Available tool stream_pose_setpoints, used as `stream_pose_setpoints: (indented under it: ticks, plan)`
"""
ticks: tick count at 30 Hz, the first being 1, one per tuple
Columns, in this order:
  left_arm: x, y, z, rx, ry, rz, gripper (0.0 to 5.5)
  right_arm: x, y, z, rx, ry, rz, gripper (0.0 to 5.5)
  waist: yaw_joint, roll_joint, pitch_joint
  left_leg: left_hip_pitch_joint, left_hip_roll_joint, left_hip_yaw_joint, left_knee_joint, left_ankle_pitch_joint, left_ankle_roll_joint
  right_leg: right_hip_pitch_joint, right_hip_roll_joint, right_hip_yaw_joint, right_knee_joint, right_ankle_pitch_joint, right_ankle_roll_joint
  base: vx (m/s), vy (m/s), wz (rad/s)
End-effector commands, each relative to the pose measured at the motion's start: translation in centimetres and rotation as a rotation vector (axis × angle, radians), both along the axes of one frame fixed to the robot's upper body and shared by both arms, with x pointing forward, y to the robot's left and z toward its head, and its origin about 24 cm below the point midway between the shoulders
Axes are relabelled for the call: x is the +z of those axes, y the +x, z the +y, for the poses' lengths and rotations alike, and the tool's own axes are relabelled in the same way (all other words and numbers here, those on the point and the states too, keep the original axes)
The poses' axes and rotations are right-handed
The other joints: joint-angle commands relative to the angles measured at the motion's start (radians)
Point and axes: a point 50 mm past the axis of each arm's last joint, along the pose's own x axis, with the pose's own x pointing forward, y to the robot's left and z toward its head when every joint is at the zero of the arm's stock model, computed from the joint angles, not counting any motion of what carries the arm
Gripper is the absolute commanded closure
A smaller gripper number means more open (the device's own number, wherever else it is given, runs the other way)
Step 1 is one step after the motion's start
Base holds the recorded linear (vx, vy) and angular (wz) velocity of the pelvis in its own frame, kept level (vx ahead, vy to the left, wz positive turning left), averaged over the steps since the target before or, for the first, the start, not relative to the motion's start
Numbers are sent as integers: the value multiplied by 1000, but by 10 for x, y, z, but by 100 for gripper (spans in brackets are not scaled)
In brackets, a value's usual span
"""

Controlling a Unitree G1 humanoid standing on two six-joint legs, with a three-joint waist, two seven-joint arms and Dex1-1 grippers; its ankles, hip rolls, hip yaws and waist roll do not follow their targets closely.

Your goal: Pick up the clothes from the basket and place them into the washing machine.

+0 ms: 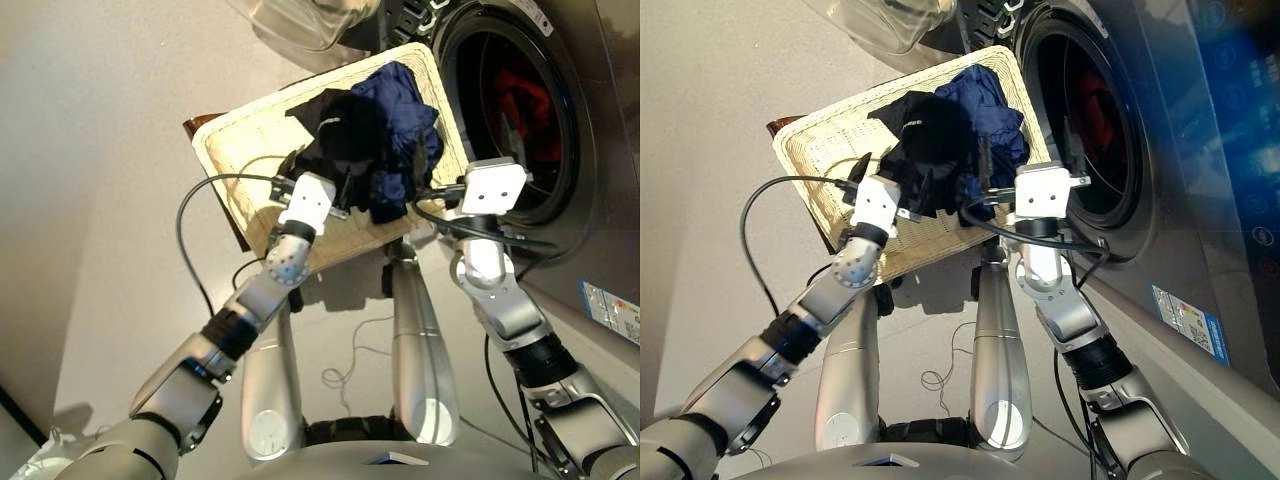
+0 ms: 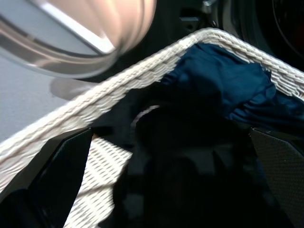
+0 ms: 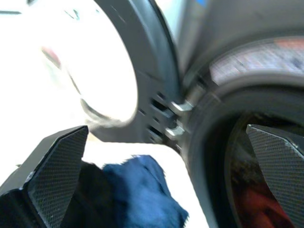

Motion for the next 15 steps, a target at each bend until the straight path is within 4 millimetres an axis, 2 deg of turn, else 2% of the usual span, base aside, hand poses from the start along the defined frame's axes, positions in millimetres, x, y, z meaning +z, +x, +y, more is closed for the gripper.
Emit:
stream_pose_setpoints:
  ticks: [1, 7, 15]
  plan:
    - [8, 7, -5, 34, 64, -69, 0, 34, -22, 20, 159, 35, -184, 0, 11, -33, -15, -23, 13, -19, -20, 60, -23, 27, 4, -21, 39, -68, 12, 0, 0, 0]
    - [14, 26, -9, 125, 90, -43, 0, 43, -26, 45, 271, 34, -200, 0, 0, -35, -15, -66, 19, -17, -5, 64, -28, -12, 8, -16, 48, -62, 11, 0, 0, 0]
    - [25, 45, -3, 224, 176, -35, 0, 48, -29, 63, 351, 44, -198, 0, -13, -39, -15, -115, 28, -15, 19, 64, -31, -59, 12, -14, 64, -57, 10, 0, 0, 0]
